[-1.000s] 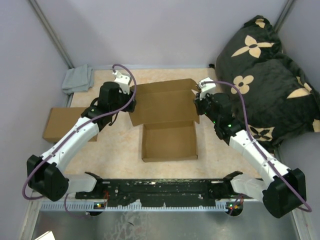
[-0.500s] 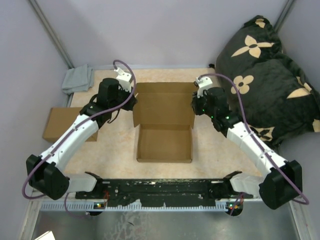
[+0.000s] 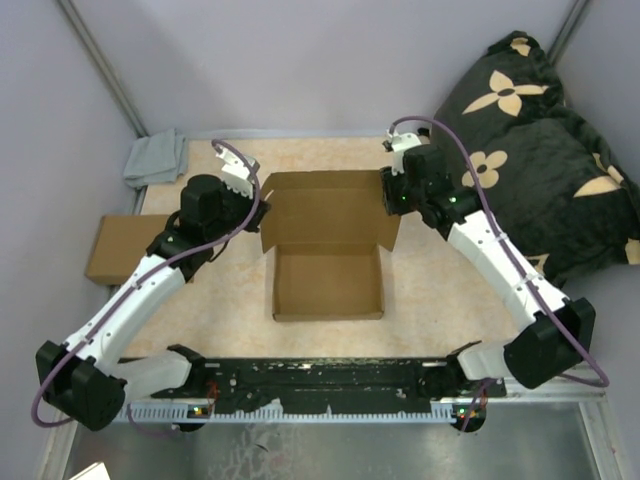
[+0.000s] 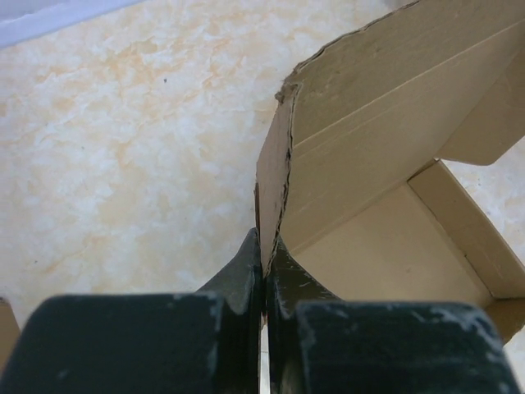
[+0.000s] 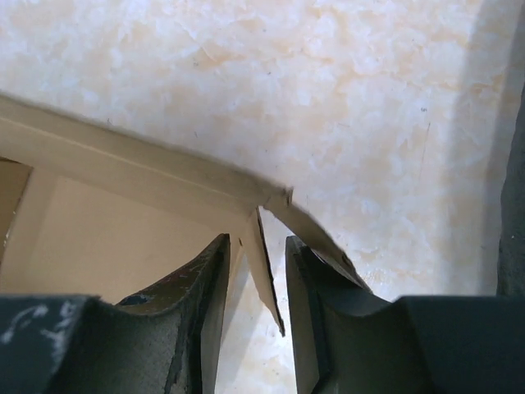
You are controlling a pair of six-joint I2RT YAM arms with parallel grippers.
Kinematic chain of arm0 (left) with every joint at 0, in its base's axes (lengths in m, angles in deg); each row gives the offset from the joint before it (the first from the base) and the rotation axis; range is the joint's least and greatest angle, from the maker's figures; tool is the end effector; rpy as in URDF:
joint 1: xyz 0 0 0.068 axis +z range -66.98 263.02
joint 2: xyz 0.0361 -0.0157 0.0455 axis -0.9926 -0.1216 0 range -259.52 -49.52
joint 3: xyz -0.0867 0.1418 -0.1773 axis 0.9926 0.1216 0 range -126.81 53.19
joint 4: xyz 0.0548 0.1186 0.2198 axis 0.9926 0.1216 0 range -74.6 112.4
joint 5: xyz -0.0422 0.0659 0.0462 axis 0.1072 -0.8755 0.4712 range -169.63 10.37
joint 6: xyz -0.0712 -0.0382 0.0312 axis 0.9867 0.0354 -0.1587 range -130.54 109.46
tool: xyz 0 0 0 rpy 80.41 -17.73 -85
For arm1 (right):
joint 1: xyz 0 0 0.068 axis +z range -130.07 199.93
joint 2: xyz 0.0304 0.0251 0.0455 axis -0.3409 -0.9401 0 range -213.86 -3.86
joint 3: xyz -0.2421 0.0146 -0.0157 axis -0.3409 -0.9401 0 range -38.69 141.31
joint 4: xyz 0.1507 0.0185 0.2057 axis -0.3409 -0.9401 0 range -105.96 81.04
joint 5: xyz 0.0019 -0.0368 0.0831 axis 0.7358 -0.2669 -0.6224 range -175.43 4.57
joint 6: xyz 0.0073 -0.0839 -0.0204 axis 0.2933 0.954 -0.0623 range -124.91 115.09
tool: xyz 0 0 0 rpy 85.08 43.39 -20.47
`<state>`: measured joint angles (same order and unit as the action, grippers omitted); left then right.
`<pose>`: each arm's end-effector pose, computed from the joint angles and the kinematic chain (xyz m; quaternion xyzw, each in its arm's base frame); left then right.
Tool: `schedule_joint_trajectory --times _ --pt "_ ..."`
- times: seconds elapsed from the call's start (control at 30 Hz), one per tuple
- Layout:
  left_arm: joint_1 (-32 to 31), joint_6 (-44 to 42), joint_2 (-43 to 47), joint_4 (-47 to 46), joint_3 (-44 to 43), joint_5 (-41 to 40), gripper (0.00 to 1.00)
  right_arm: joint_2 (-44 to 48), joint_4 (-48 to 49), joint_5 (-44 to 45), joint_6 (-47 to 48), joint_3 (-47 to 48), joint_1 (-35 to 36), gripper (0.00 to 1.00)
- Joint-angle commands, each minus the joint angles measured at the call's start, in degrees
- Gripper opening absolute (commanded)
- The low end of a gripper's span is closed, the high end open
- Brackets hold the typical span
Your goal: Fold the paper box
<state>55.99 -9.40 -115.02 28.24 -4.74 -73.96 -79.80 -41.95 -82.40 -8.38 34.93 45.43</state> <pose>0.2715 -0.1470 0.3011 0.2112 0.7930 -0.1781 0.5429 0.2971 0.1372 0.3030 -0.1578 0.8739 0.0920 0.4504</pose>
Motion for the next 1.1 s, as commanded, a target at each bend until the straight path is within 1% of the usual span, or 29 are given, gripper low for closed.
schedule_joint_trajectory --times 0.0,0.13,0.27,0.33,0.47,0.63,0.87,1.07 --pt "-0.3 -2.5 3.5 -8.1 2.7 1.3 0.00 -2.1 -4.9 -0.4 0.7 4.8 0.1 0.33" --pt "-0.3 -3.3 4.9 -9.9 4.4 1.1 0.00 -4.2 -7.0 -3.3 0.4 6.2 0.0 0.26" --pt "-0.2 -2.4 5.4 -11.8 5.6 1.3 0.00 -5.6 -8.4 -5.0 -1.0 7.2 0.1 0.12" --pt "-0.3 -1.6 5.1 -12.2 5.7 1.8 0.00 -6.7 -9.4 -5.5 -2.2 8.3 0.0 0.08" --pt "-0.3 1.1 4.6 -13.2 5.7 2.3 0.00 -8.2 -10.2 -6.2 -5.6 10.5 0.0 0.05" --pt "-0.4 6.2 5.0 -14.7 5.6 2.1 0.00 -7.1 -7.3 -5.9 -9.3 9.6 0.1 0.01" --pt "-0.4 12.2 3.1 -17.1 5.0 -0.3 0.00 -2.0 1.3 0.6 -11.5 6.1 0.8 0.00" --pt "-0.5 17.8 -0.5 -19.5 4.2 0.6 0.01 -0.6 7.3 5.5 -11.9 3.4 2.9 0.00"
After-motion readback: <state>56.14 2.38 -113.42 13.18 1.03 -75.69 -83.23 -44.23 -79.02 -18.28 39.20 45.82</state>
